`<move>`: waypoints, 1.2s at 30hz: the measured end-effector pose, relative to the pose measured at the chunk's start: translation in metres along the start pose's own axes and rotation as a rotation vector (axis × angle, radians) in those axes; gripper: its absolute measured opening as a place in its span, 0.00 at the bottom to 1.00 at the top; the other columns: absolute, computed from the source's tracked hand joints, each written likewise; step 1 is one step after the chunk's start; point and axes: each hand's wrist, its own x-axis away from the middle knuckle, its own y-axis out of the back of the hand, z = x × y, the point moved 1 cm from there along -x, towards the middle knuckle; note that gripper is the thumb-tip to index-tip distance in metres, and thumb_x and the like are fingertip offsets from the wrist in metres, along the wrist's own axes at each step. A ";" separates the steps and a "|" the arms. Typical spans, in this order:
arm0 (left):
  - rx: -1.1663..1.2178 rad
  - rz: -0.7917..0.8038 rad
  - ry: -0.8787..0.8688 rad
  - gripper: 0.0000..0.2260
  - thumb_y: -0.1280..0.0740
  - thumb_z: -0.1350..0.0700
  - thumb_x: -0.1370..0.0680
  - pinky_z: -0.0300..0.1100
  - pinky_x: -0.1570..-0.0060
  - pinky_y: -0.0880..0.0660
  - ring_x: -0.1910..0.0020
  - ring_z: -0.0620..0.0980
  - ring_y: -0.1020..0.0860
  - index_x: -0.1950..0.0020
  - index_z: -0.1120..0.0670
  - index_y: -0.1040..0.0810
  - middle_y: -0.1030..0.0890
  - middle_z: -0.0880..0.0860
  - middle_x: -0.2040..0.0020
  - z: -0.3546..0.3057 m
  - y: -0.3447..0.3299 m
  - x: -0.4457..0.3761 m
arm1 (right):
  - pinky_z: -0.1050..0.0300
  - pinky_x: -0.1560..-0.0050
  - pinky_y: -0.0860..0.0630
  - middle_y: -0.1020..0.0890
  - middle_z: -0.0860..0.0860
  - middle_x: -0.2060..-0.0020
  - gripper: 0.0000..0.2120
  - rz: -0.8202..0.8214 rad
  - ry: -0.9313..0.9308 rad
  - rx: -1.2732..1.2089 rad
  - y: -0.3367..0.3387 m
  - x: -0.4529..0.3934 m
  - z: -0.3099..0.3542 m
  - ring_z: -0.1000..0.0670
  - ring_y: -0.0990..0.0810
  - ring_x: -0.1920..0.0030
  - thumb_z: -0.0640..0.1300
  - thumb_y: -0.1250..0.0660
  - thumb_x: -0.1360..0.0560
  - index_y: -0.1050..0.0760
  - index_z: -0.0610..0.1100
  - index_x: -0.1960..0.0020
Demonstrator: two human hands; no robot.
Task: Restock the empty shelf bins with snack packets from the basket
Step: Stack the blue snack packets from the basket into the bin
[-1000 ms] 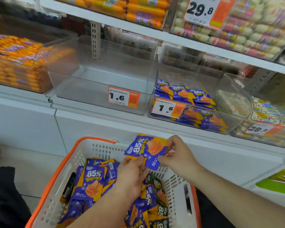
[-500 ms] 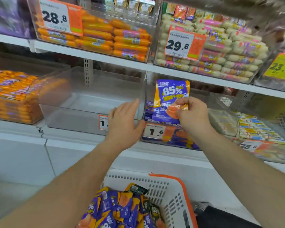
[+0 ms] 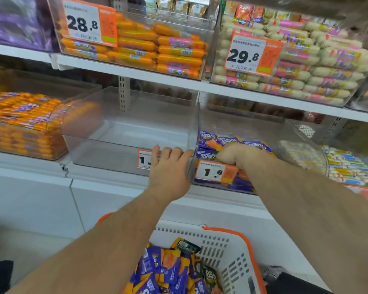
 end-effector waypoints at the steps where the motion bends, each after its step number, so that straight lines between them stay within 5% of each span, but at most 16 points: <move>1: -0.005 -0.007 0.000 0.30 0.36 0.50 0.26 0.58 0.27 0.61 0.31 0.54 0.36 0.24 0.46 0.39 0.31 0.48 0.32 -0.002 0.001 0.000 | 0.56 0.52 0.32 0.23 0.41 0.38 0.10 0.023 -0.002 0.014 -0.001 0.000 -0.001 0.46 0.27 0.51 0.43 0.44 0.20 0.25 0.43 0.48; 5: 0.031 -0.021 -0.002 0.34 0.36 0.50 0.26 0.58 0.27 0.64 0.24 0.57 0.46 0.21 0.48 0.46 0.38 0.51 0.25 -0.003 0.002 0.000 | 0.54 0.48 0.30 0.24 0.37 0.37 0.14 -0.172 -0.015 -0.117 -0.008 -0.009 -0.004 0.41 0.24 0.43 0.41 0.41 0.22 0.25 0.38 0.40; 8: 0.142 -0.098 -0.002 0.41 0.31 0.54 0.29 0.57 0.27 0.63 0.22 0.61 0.57 0.20 0.51 0.48 0.49 0.57 0.21 -0.003 -0.010 0.021 | 0.48 0.51 0.28 0.24 0.38 0.47 0.16 -0.998 0.144 -0.320 -0.028 0.010 -0.004 0.37 0.25 0.48 0.39 0.39 0.31 0.23 0.37 0.46; 10: 0.254 -0.190 -0.004 0.42 0.28 0.56 0.35 0.59 0.27 0.56 0.23 0.61 0.53 0.22 0.55 0.40 0.45 0.60 0.22 -0.003 -0.027 0.055 | 0.49 0.56 0.30 0.25 0.40 0.55 0.13 -1.253 0.439 -0.363 -0.069 0.039 0.007 0.40 0.26 0.54 0.36 0.37 0.34 0.22 0.38 0.51; 13: 0.418 -0.032 0.111 0.38 0.31 0.54 0.34 0.63 0.26 0.49 0.23 0.60 0.49 0.24 0.56 0.37 0.42 0.58 0.22 -0.004 -0.065 0.115 | 0.53 0.62 0.29 0.24 0.44 0.63 0.04 -0.919 0.561 -0.395 -0.160 0.062 0.018 0.42 0.25 0.60 0.38 0.37 0.32 0.25 0.40 0.59; 17: 0.665 0.404 0.393 0.28 0.35 0.57 0.23 0.49 0.28 0.38 0.26 0.54 0.38 0.24 0.54 0.38 0.36 0.53 0.24 -0.007 -0.080 0.164 | 0.55 0.63 0.27 0.20 0.46 0.61 0.05 -0.006 -0.026 -0.368 -0.282 0.045 0.002 0.45 0.22 0.59 0.41 0.37 0.27 0.24 0.41 0.55; 20: 0.776 0.591 0.488 0.22 0.37 0.57 0.20 0.49 0.48 0.25 0.44 0.56 0.22 0.26 0.50 0.35 0.29 0.50 0.29 -0.011 -0.086 0.190 | 0.56 0.60 0.29 0.25 0.49 0.63 0.09 0.298 -0.256 -0.472 -0.333 0.051 -0.008 0.50 0.26 0.62 0.44 0.37 0.25 0.29 0.44 0.63; 23: 0.755 0.684 0.536 0.24 0.38 0.57 0.20 0.46 0.53 0.23 0.47 0.50 0.21 0.25 0.46 0.37 0.31 0.45 0.28 -0.009 -0.094 0.209 | 0.60 0.54 0.31 0.27 0.51 0.58 0.14 0.426 -0.265 -0.394 -0.366 0.062 -0.009 0.50 0.27 0.52 0.46 0.34 0.24 0.36 0.49 0.65; 26: 0.750 0.714 0.547 0.25 0.38 0.56 0.20 0.40 0.57 0.25 0.52 0.42 0.23 0.24 0.46 0.38 0.31 0.45 0.28 -0.008 -0.097 0.216 | 0.59 0.47 0.29 0.26 0.48 0.56 0.16 0.437 -0.310 -0.369 -0.383 0.062 -0.010 0.48 0.23 0.44 0.44 0.44 0.19 0.40 0.47 0.66; 30: 0.776 0.728 0.555 0.25 0.39 0.57 0.20 0.39 0.60 0.24 0.56 0.39 0.23 0.23 0.47 0.39 0.32 0.45 0.27 -0.011 -0.095 0.212 | 0.60 0.68 0.33 0.33 0.50 0.68 0.13 0.356 -0.162 -0.144 -0.341 0.055 -0.015 0.53 0.34 0.69 0.38 0.40 0.21 0.36 0.44 0.64; 34: 0.816 0.692 0.514 0.24 0.39 0.58 0.20 0.39 0.62 0.23 0.52 0.46 0.19 0.24 0.48 0.38 0.33 0.46 0.26 -0.015 -0.088 0.195 | 0.58 0.74 0.37 0.30 0.48 0.70 0.11 0.265 -0.045 -0.079 -0.267 0.044 -0.024 0.50 0.31 0.71 0.32 0.39 0.26 0.31 0.42 0.66; 36: 0.820 0.665 0.481 0.24 0.38 0.58 0.20 0.44 0.50 0.22 0.40 0.54 0.22 0.24 0.50 0.37 0.32 0.47 0.26 -0.019 -0.082 0.183 | 0.57 0.68 0.31 0.24 0.46 0.63 0.07 0.231 0.090 -0.014 -0.225 0.047 -0.027 0.46 0.24 0.62 0.33 0.40 0.27 0.26 0.41 0.60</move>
